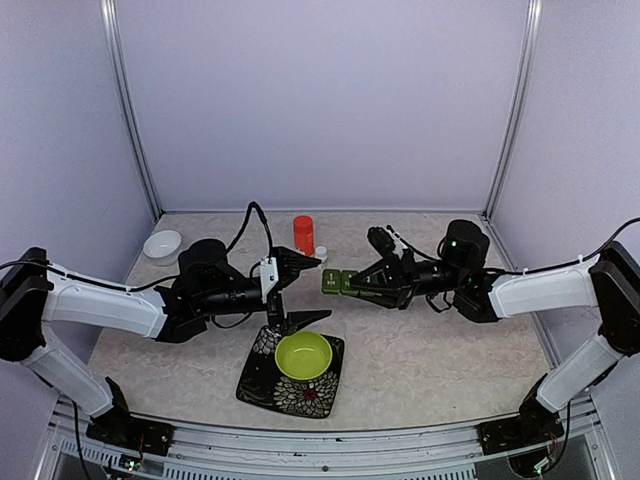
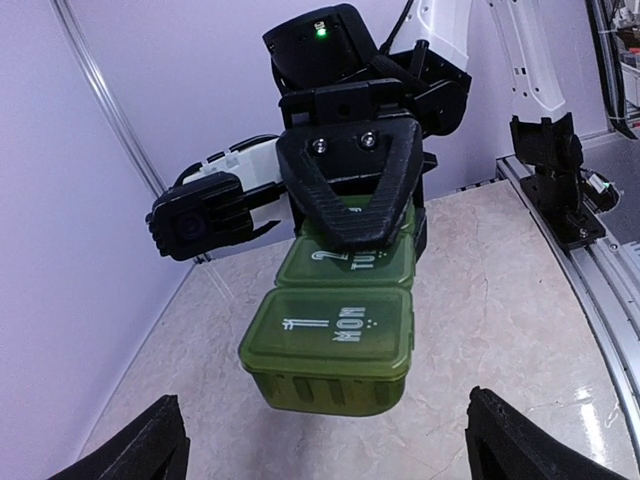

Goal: Sort the pills into containers
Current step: Pass from the left arm to the right, then open the lid of the pill container.

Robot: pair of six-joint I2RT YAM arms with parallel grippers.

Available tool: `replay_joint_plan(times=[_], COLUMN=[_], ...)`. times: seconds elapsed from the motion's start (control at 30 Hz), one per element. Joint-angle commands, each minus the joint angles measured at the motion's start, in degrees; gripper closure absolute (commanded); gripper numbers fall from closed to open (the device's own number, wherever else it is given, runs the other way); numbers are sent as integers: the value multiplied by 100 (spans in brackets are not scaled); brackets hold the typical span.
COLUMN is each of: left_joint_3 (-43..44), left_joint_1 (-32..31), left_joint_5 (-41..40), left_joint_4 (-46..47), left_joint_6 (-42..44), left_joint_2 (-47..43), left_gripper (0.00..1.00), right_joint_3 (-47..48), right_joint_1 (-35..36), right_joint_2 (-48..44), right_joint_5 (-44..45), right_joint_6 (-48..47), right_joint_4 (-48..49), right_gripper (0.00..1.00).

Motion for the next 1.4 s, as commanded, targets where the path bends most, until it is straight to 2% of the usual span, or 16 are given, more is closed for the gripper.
replay_joint_plan(times=[0.0,0.2,0.43,0.57,0.73,1.07,1.37], left_joint_3=[248,224,386,398,380,328,438], left_joint_1=[-50,-50,-68,-72,-74,-72,-74], left_joint_5=[46,279,578,611,643,541,553], left_joint_4=[67,337,-27,-115,-147,-185,-422], left_joint_6=[404,449,678,700,678,706,717], left_joint_2=[97,103,191,193,208,211,259], left_gripper=[7,15,33,39,41,37,48], right_joint_3=[206,194,228,227,251,271,259], right_joint_1=[83,97,97,97,97,105,105], right_joint_2=[63,203,318,395,444,415,387], right_joint_5=[-255,-359,-410,-419,-427,-461,-472], right_joint_6=[-52,-48,54,121,188,265,257], right_joint_4=[-159,-139,13,123,219,322,330], right_gripper=[91,92,92,93,93,94,95])
